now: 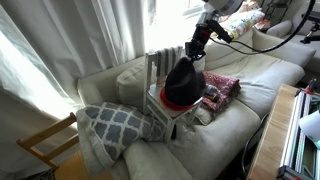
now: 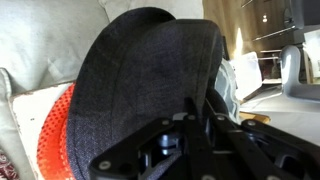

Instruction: Put the red hat on the seat of the white chair and then put the black hat on the red hat

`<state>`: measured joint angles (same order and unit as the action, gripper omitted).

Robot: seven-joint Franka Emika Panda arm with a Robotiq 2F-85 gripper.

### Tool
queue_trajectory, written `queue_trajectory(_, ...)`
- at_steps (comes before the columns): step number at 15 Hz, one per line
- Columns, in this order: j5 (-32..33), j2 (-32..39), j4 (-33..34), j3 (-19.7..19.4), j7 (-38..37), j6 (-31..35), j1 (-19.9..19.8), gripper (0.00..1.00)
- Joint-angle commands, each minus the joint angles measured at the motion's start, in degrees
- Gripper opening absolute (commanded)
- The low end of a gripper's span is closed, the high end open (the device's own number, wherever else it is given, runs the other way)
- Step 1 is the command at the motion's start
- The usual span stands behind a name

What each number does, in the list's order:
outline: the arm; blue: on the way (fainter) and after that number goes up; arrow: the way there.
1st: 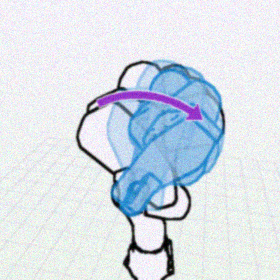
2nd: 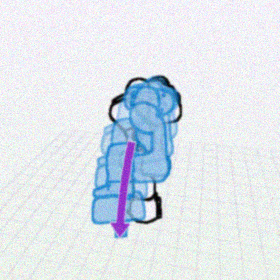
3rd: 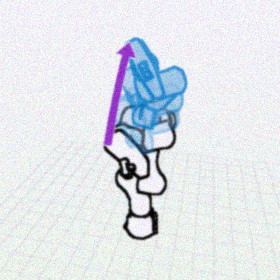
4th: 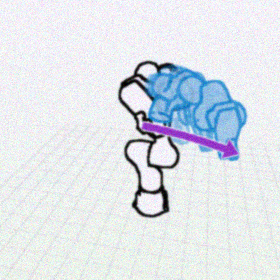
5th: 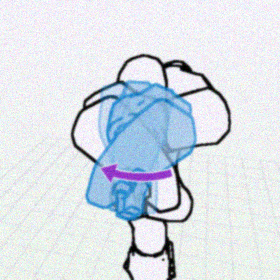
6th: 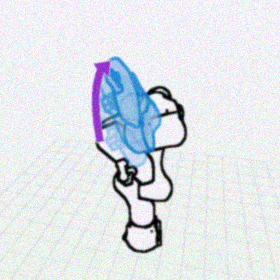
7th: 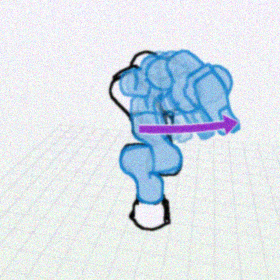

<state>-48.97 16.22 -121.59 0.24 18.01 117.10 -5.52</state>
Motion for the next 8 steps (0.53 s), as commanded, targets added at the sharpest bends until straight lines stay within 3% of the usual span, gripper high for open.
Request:
queue_trajectory(1, -5.3, 5.2, 3.8, -0.3, 5.6, 0.6, -1.5, 0.02)
queue_trajectory(8, -7.3, 13.7, 10.5, -0.3, 10.0, -1.7, -4.3, 0.02)
